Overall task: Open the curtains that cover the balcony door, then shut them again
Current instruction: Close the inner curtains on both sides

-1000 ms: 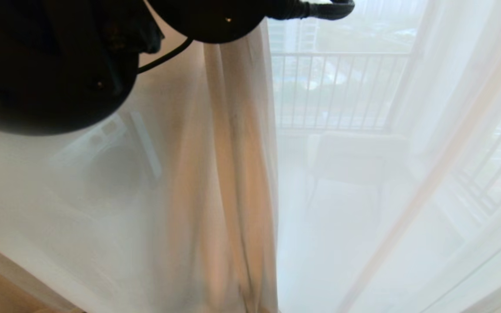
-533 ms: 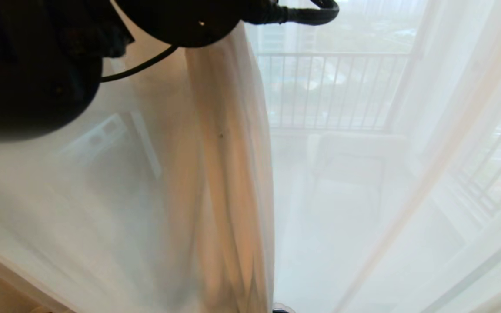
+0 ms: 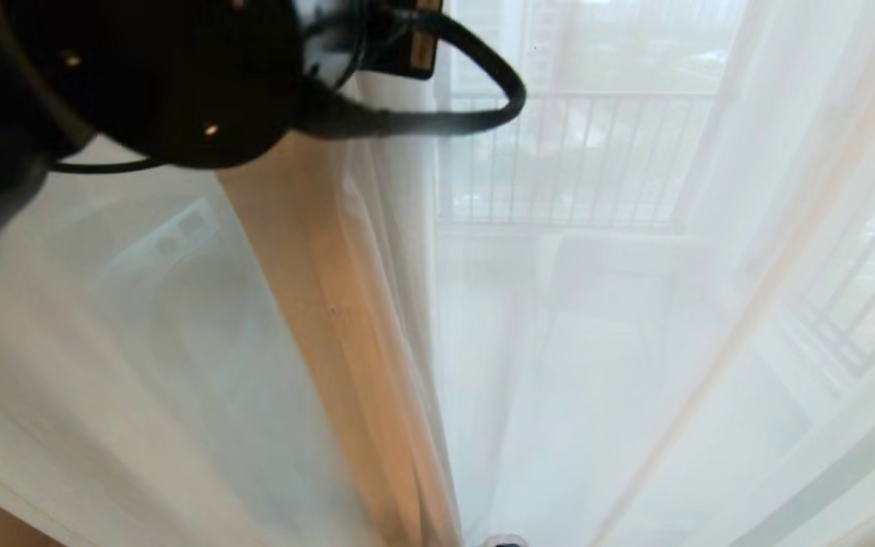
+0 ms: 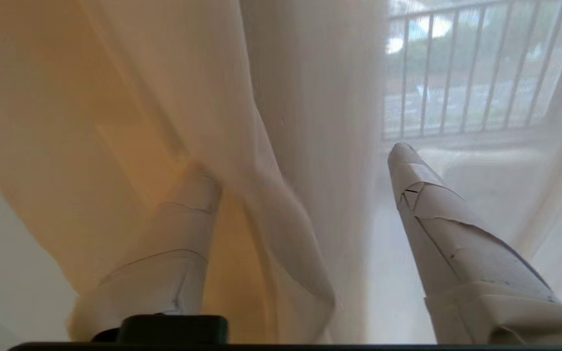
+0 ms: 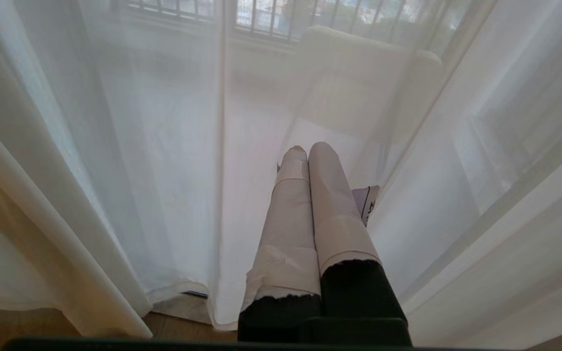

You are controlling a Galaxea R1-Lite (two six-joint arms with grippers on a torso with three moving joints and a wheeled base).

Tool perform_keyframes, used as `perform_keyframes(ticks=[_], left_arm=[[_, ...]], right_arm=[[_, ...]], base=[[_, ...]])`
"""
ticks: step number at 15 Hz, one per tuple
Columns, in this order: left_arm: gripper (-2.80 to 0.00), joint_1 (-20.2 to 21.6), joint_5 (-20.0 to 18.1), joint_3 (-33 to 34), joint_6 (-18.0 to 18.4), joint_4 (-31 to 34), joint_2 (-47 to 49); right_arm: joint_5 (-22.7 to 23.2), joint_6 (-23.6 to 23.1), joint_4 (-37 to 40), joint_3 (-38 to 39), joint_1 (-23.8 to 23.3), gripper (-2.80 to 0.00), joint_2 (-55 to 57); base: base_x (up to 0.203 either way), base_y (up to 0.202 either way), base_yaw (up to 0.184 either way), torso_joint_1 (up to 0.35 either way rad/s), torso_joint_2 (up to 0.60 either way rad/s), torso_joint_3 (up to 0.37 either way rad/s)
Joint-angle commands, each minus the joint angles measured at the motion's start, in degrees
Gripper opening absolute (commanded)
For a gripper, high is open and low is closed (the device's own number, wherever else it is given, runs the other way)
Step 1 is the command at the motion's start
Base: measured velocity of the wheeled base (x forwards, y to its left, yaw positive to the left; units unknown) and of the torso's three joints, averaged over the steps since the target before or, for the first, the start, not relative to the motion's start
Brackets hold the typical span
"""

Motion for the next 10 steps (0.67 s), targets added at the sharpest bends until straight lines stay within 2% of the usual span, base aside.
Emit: perform_keyframes(ticks=[1,5,7,10], left_arm=[[0.0,0.1,0.2,10.9,0.1,0.9,-9.2],[0.0,0.2,-1.4,30.8,-0.6,5.4,-25.3],[0.0,2.7,-4.4,37.6,-1.3,9.9,-33.2],[0.0,13.8,-17.8,44.3,-1.8,19.2,-45.0]], right_arm=[[0.0,-0.1,0.0,0.0,0.0,-2.8,0.1],[0.0,-0.1,0.0,0.0,0.0,-2.8,0.1],[0.0,-0.1,0.0,0.0,0.0,-2.8,0.1],[0.0,-0.1,0.0,0.0,0.0,-2.8,0.1]], base=[[0.0,0.0,0.0,0.0,0.0,0.0],[0.0,0.0,0.0,0.0,0.0,0.0],[0.0,0.0,0.0,0.0,0.0,0.0],[0.0,0.0,0.0,0.0,0.0,0.0]])
